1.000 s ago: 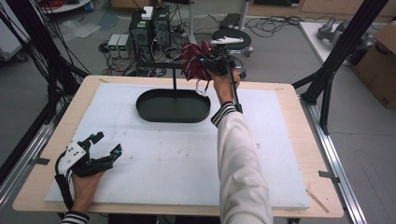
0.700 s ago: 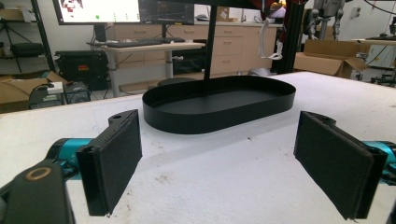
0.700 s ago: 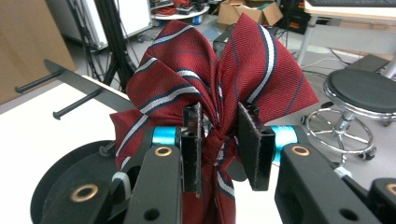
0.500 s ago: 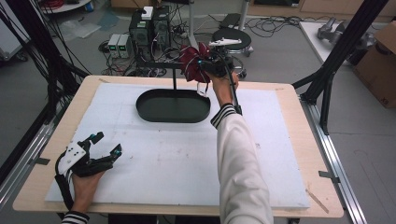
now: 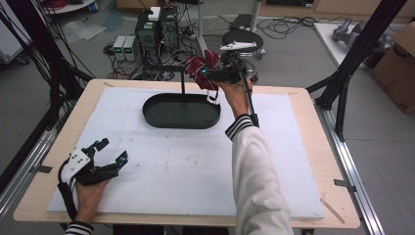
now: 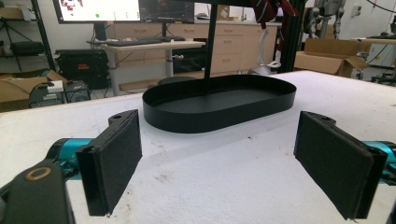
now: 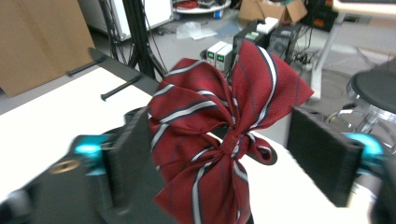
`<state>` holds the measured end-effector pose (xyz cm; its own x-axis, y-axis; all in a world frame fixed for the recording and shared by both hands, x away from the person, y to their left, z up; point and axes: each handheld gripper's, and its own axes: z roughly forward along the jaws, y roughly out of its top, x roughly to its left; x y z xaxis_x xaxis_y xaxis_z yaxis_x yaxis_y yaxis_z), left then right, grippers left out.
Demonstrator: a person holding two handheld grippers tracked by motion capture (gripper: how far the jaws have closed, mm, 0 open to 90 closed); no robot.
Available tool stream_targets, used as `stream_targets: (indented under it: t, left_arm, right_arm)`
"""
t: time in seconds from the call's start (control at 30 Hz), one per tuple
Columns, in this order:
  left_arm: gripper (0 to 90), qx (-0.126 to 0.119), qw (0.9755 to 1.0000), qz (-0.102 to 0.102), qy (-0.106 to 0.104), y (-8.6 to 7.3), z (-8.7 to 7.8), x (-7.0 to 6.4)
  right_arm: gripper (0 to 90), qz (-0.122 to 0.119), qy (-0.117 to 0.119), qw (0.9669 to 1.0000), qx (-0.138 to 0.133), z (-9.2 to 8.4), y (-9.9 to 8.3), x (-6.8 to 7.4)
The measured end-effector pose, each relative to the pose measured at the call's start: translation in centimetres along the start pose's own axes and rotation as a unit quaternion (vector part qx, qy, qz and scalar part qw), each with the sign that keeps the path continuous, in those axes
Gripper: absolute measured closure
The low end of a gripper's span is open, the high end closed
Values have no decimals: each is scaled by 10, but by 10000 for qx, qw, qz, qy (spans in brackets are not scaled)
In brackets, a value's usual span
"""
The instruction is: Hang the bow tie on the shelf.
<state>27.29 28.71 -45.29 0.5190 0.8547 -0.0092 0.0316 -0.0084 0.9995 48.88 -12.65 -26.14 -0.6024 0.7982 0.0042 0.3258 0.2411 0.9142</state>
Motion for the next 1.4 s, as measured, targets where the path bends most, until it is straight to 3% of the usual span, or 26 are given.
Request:
stream_targets:
  t: [0.1, 0.2, 0.37, 0.43, 0.47, 0.67, 0.83, 1.1, 1.27, 1.4]
  left_arm:
    - [154, 7, 10000, 12, 1, 0, 0, 0]
    - [154, -3, 10000, 56, 12, 0, 0, -1]
    - [154, -4, 10000, 68, 23, 0, 0, -1]
    - [154, -15, 10000, 79, 29, 0, -1, -1]
    - [154, -12, 10000, 79, 24, 0, -1, -1]
    - [154, -8, 10000, 83, 19, 0, -1, -1]
    - [154, 15, 10000, 76, 15, 0, 0, -1]
    - [154, -31, 9999, 106, 28, 0, -1, -2]
    - [153, -30, 9999, 129, 33, 0, -1, -2]
    - [153, -26, 9999, 127, 28, 0, -1, -2]
  right_arm:
    - [134, -129, 165, 9995, -255, -21, -3, 4]
    - [120, -213, 276, 9988, -340, -41, -7, 6]
    - [110, -444, 320, 9958, -727, -86, -27, 7]
    - [110, -421, 346, 9957, -754, -93, -31, 8]
    - [110, -478, 393, 9939, -913, -113, -44, 8]
    - [110, -435, 415, 9925, -1061, -148, -86, 12]
    - [110, -365, 324, 9908, -1262, -169, -123, 14]
    - [110, -92, -46, 9913, -1315, -194, -191, 13]
    - [110, 56, -287, 9872, -1566, -197, -230, 14]
    - [110, 94, -423, 9840, -1726, -195, -250, 16]
